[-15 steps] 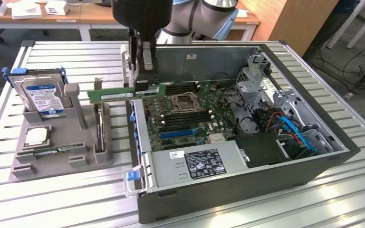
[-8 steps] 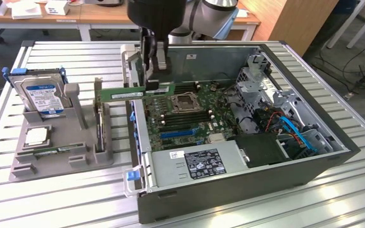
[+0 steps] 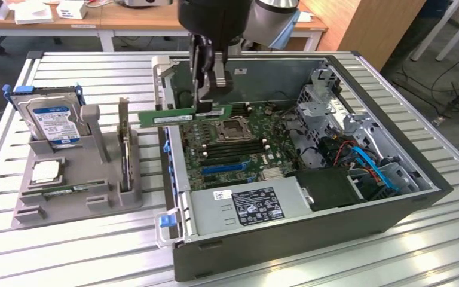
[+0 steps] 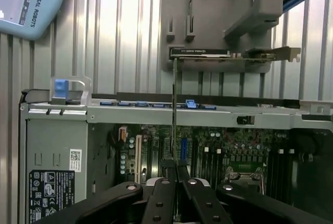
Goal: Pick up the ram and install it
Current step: 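Pick up the ram and move it above insertion slot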
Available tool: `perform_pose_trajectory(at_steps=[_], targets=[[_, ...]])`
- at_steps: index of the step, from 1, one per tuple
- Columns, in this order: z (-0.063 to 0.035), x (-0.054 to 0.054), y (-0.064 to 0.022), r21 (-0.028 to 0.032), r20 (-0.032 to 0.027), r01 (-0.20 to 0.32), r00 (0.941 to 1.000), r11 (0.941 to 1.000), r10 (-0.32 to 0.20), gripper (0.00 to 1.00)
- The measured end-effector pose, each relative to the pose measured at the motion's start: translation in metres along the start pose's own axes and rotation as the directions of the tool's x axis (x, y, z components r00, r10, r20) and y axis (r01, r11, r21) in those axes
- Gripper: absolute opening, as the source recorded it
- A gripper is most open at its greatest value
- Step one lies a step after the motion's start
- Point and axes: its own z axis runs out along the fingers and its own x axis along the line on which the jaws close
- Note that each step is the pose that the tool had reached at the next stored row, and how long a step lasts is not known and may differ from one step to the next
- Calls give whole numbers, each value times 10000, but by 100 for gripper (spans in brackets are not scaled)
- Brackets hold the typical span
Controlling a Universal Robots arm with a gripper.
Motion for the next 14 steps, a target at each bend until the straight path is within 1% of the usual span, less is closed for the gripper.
perform_pose_trajectory(at_steps=[14], targets=[[-8,7,-310,0,0,1,10000,10000,-1,11]])
